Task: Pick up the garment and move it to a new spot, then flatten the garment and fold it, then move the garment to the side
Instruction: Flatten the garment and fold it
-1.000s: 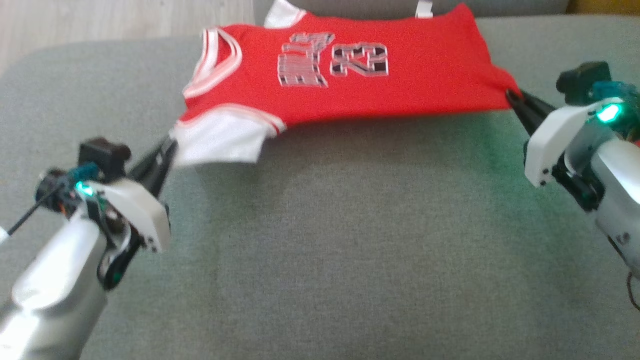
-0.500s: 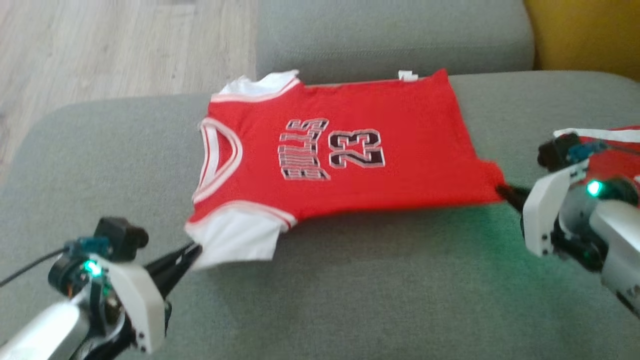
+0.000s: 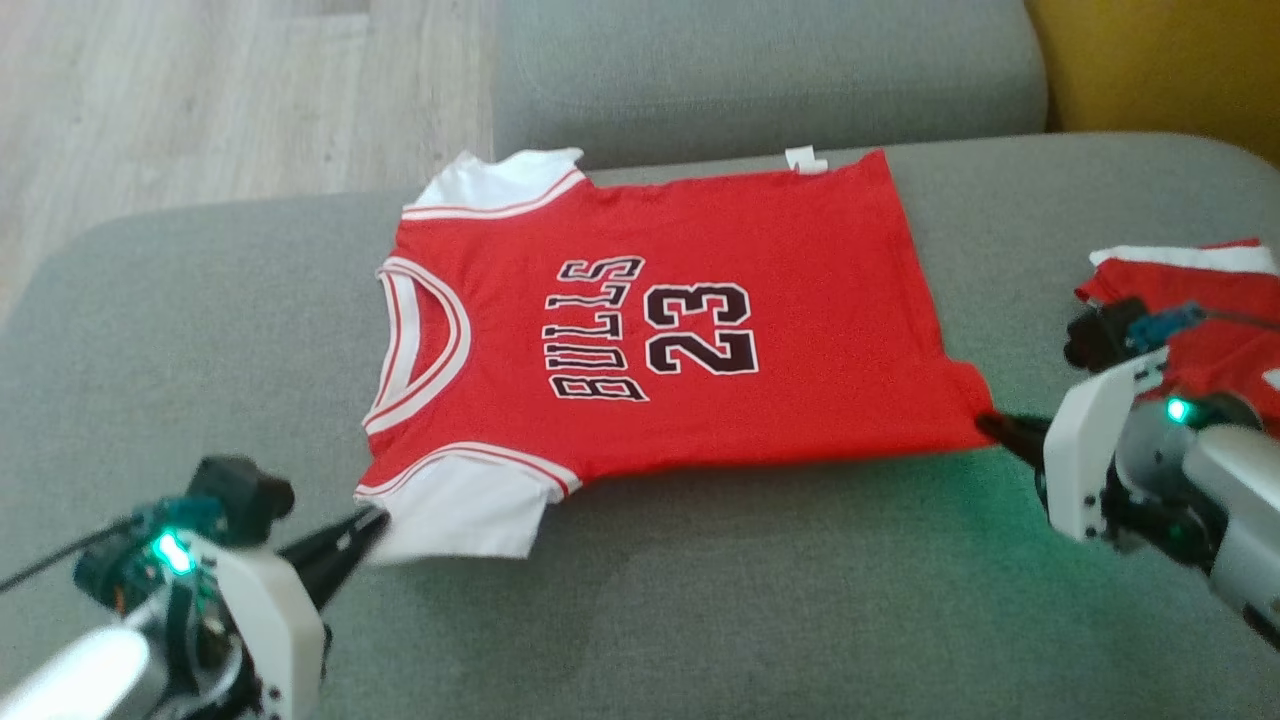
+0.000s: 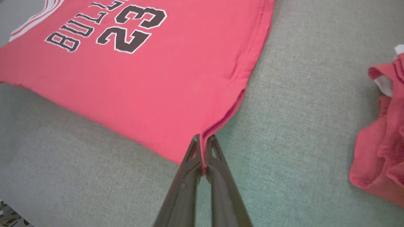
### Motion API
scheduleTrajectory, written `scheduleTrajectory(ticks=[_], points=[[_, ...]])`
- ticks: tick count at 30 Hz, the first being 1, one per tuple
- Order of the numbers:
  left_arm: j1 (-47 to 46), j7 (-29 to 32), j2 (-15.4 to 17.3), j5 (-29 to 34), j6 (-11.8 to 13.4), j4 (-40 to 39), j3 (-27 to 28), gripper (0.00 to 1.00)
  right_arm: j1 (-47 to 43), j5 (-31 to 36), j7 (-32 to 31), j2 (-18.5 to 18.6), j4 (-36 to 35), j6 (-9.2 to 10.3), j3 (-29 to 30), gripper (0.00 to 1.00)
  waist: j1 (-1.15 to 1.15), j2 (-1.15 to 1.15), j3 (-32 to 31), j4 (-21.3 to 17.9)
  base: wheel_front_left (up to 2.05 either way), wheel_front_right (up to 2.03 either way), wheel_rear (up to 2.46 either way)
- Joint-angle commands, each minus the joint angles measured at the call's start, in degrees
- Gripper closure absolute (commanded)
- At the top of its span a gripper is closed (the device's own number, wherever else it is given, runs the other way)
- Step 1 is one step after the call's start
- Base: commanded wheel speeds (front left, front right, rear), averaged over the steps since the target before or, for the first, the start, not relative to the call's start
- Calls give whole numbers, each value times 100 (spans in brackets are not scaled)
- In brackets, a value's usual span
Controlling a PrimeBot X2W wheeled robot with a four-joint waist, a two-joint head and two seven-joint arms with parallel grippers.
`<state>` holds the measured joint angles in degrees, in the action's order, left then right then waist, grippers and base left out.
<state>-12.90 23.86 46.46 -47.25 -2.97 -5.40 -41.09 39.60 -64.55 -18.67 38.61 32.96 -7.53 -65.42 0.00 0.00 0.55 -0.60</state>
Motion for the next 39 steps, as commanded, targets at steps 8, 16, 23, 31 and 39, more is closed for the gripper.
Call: scheduleTrajectory(ticks=[8,16,23,31,39], points=[[-1121,119,57,205,-160,400,242,100,606,89,-26,-215,184,4,272,100,0,0,437,-46,0,0,0],[-2165,263,-272,335,-376,1353,76,100,991,53,-73,-477,505,4,463,100,0,0,832,-34,0,0,0],[-2959,298,-489,380,-440,2019,-184,100,1294,75,-108,-682,850,4,563,100,0,0,1090,-33,0,0,0],[-3800,10,-647,474,-450,2640,-733,100,1567,158,-12,-969,1262,4,582,100,0,0,1319,-83,0,0,0],[-4498,-303,-858,520,-451,3312,-1228,100,1717,168,146,-1152,1469,4,558,100,0,0,1517,-163,0,0,0]])
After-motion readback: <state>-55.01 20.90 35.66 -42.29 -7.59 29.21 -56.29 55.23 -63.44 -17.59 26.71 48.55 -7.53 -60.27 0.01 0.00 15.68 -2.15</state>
